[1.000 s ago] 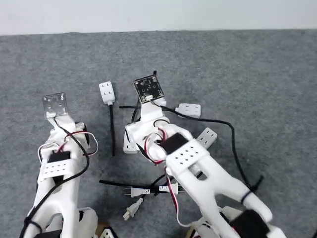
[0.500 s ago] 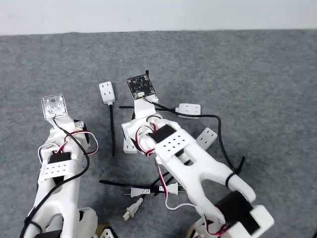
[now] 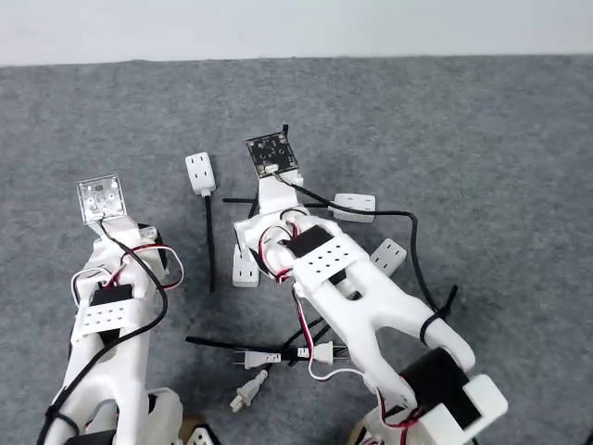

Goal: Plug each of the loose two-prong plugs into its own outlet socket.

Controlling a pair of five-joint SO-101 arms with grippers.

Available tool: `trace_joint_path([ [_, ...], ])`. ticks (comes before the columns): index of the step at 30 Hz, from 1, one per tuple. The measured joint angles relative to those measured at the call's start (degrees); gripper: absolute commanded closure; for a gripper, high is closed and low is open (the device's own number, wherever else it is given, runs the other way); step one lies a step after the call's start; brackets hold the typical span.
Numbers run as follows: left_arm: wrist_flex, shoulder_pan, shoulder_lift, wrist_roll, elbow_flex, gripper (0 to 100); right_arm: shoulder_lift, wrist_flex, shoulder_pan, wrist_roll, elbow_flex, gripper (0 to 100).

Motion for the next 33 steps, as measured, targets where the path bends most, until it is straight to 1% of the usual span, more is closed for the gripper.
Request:
trace_joint_path([
  [9, 0.0, 0.0, 0.0, 0.0, 0.0, 99, -0.1, 1.4, 0.0, -2.6, -0.1, 99.0],
  [16, 0.0, 0.0, 0.0, 0.0, 0.0, 99, -0.1, 1.6, -1.1, -6.9, -0.1, 99.0],
  [20, 0.0, 0.0, 0.0, 0.0, 0.0, 99, -0.1, 4.0, -1.1, -10.0, -0.9, 99.0],
  [33, 0.0, 0.0, 0.0, 0.0, 0.0, 99, -0.1, 4.9, -1.1, -10.5, -1.1, 99.0],
])
